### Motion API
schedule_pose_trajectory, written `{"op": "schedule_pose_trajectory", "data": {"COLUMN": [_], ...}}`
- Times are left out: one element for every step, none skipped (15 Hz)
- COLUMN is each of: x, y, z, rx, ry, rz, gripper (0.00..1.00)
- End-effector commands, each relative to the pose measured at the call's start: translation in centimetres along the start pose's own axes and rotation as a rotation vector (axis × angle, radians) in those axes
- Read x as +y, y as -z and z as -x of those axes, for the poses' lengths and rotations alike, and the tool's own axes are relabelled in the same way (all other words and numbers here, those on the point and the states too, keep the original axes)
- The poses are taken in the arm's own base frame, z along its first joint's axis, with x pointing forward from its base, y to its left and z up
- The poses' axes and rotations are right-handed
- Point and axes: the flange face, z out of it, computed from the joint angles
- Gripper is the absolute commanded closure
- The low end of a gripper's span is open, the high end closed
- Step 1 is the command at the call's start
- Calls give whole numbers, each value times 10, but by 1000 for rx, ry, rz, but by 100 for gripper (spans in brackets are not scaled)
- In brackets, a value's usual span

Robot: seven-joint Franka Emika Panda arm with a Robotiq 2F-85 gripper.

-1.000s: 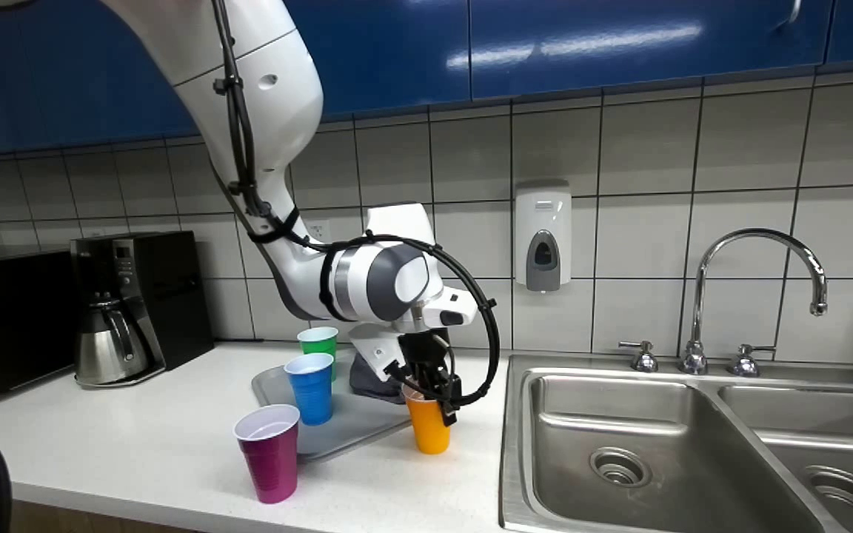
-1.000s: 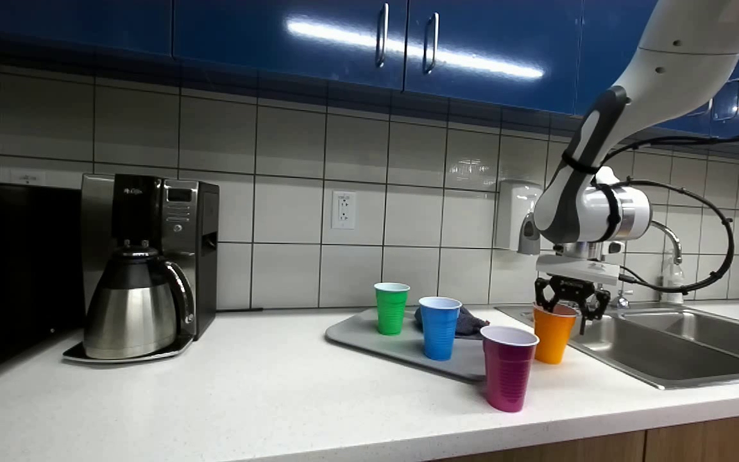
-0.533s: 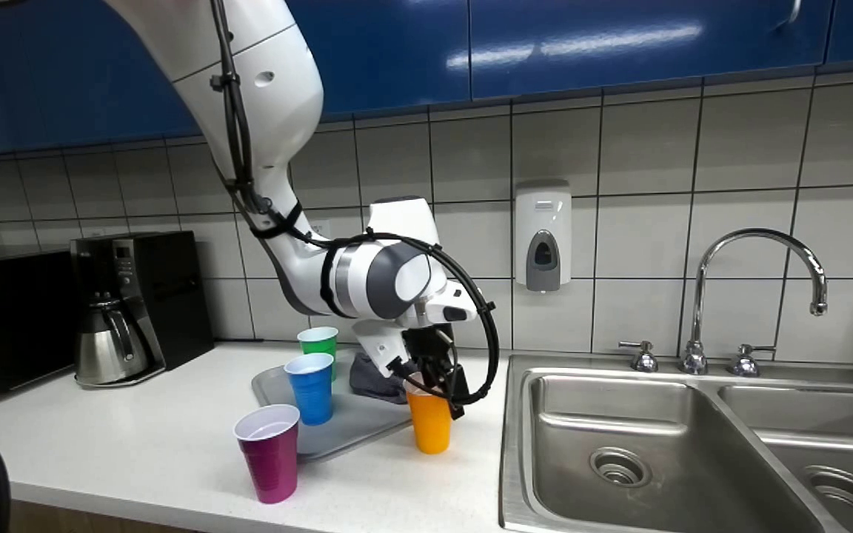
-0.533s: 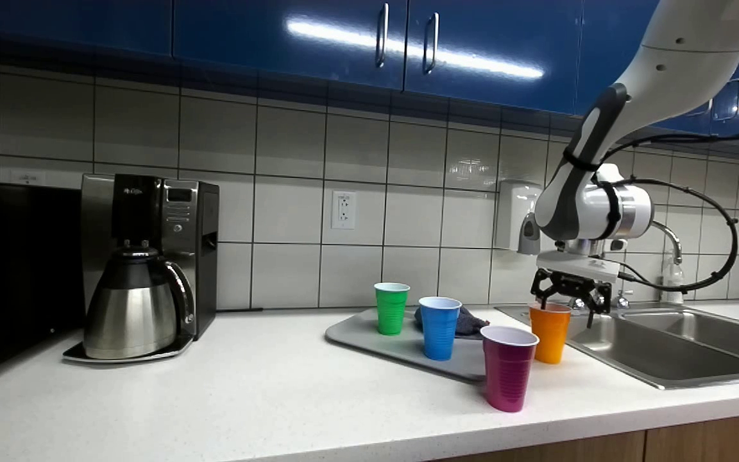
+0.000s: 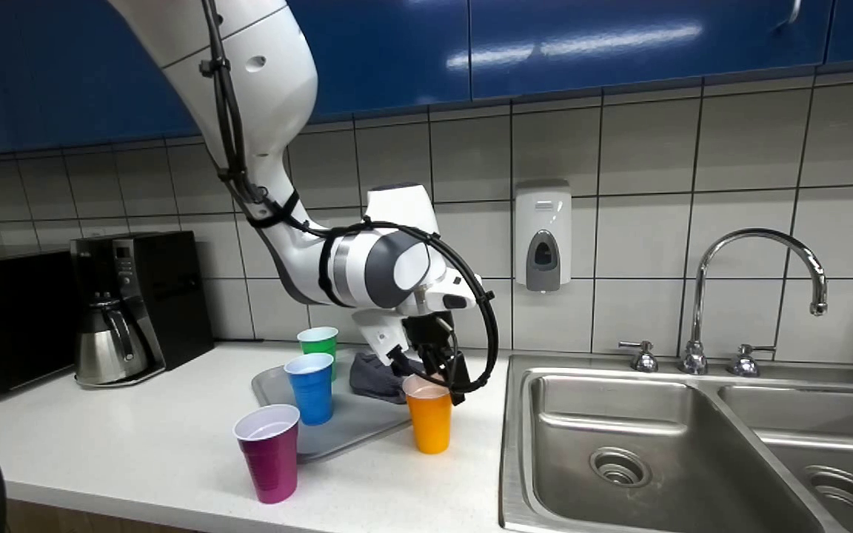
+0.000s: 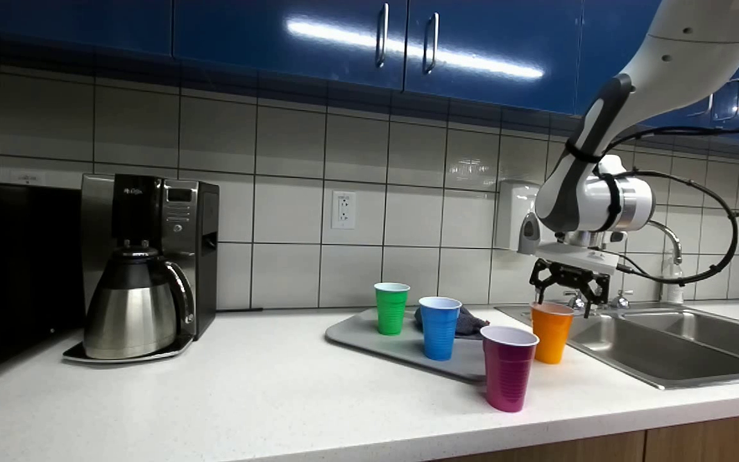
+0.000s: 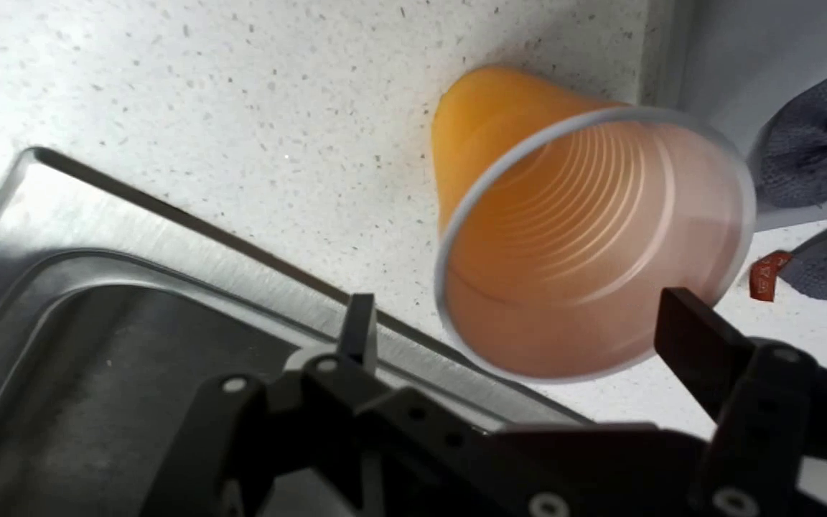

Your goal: Shift all the cups to the counter

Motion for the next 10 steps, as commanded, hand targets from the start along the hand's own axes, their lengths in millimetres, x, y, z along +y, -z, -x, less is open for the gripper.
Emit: {"op": "schedule_pose_trajectory", "data": {"x": [-3,-6,-10,-13,-17,-21,-25,-30,-35,-40], "y": [19,23,27,30,34,37,40,43,46,49], "z": [3,3,4,4,5,6,7,9,11,13], "rx": [26,33,37,43,49,53,58,61,63,67], "ry": [21,25,31,36,43,50,57,67,76,86], "rz": [-34,-40,-47,-52,-59,-66,-72,-79,-86,-93], "gripper": [0,0,0,0,0,0,0,0,0,0]}}
